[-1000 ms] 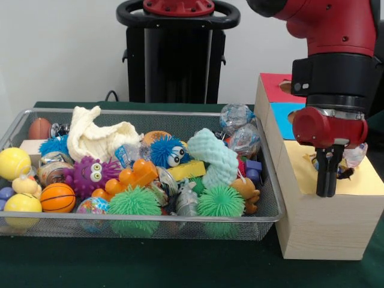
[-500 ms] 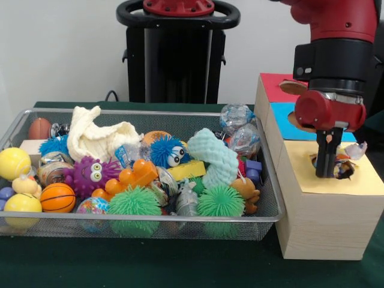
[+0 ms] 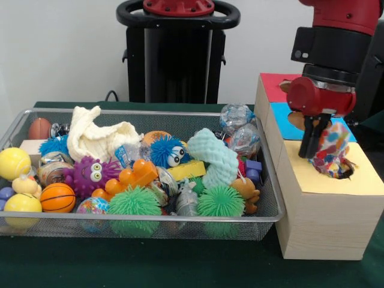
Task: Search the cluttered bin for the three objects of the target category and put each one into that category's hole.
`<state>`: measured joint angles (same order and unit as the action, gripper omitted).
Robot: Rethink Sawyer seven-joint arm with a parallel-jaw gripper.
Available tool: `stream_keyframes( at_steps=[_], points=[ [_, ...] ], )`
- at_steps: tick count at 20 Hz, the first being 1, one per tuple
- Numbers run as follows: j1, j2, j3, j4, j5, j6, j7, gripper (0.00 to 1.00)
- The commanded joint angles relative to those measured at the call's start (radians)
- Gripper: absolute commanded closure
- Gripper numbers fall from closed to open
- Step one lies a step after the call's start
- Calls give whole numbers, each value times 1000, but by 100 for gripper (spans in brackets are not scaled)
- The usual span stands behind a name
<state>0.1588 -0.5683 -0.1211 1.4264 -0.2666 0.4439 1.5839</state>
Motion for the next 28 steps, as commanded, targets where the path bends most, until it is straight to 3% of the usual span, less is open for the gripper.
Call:
stream_keyframes(
  at_steps=[1,5,12,20,28],
  points=[
    [-3,87,99,11,50,248,68,100],
    [19,165,106,-78,35,247,75,100],
    [34,246,119,-161,43,254,98,100],
    [12,239,169,-201,70,316,44,100],
    [-11,256,207,-222,63,312,-17,100]
  ],
)
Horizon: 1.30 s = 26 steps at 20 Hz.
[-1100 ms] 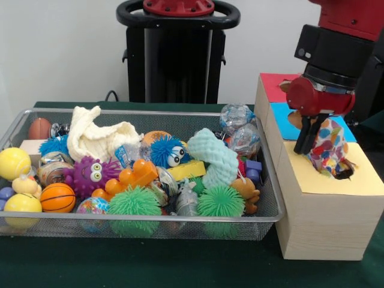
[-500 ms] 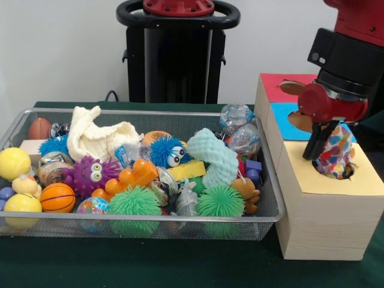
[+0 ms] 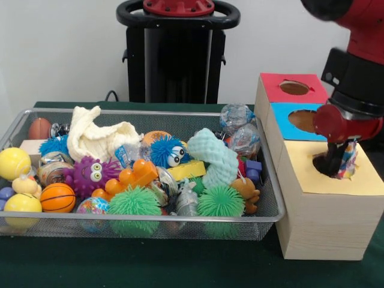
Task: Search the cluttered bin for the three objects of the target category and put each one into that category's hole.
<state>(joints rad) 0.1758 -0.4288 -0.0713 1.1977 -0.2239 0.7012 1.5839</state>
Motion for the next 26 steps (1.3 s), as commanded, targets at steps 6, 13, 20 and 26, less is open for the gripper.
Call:
stream_keyframes(
  at_steps=[6,13,20,26],
  points=[
    [-18,113,157,55,-6,7,3,100],
    [-20,67,150,129,-32,-64,1,100],
    [-66,6,182,164,-8,-18,-60,100],
    [-115,206,188,67,-65,-94,-71,100]
  ],
)
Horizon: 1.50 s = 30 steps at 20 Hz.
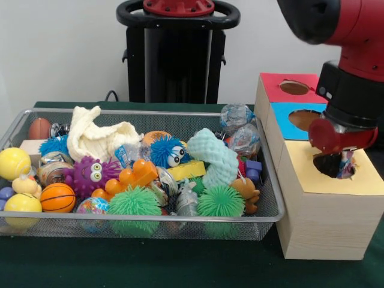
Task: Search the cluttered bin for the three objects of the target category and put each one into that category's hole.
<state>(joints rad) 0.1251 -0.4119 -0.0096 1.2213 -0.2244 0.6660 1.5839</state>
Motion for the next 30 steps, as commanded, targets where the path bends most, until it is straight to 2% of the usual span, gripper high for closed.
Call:
stream_keyframes(
  at_steps=[1,4,8,12,18,22,26,30],
  points=[
    [-77,254,133,5,-72,-87,-71,100],
    [-102,403,143,-88,-97,-161,-72,100],
    [-105,486,130,-158,-119,-176,-56,100],
    [-128,509,148,-166,-136,-188,-73,100],
    [-136,453,146,-108,-158,-188,-69,100],
    [-120,437,123,-106,-169,-148,-54,100],
    [-137,518,125,-171,-171,-158,-59,100],
    [-215,645,191,-248,-123,-182,-92,100]
  ],
)
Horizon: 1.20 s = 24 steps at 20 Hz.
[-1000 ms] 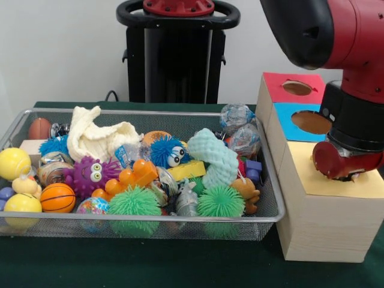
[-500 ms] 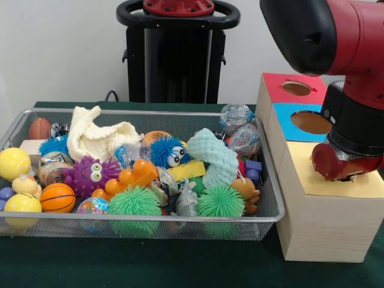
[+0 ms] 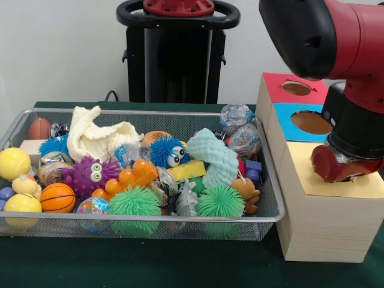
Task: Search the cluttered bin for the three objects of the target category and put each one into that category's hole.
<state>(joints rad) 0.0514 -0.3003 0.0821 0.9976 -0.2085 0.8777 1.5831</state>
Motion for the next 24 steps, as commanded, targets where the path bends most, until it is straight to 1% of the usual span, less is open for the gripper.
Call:
stream_keyframes(
  at_steps=[1,3,7,10,14,19,24],
  points=[
    [-157,547,111,-25,-129,-411,-81,100],
    [-176,562,124,-21,-118,-448,-50,100],
    [-185,543,125,9,-125,-482,-15,100],
    [-181,522,119,24,-132,-459,12,100],
    [-173,507,111,34,-122,-406,30,100],
    [-174,500,111,44,-105,-388,52,100],
    [-165,482,100,59,-109,-380,65,100]
  ],
)
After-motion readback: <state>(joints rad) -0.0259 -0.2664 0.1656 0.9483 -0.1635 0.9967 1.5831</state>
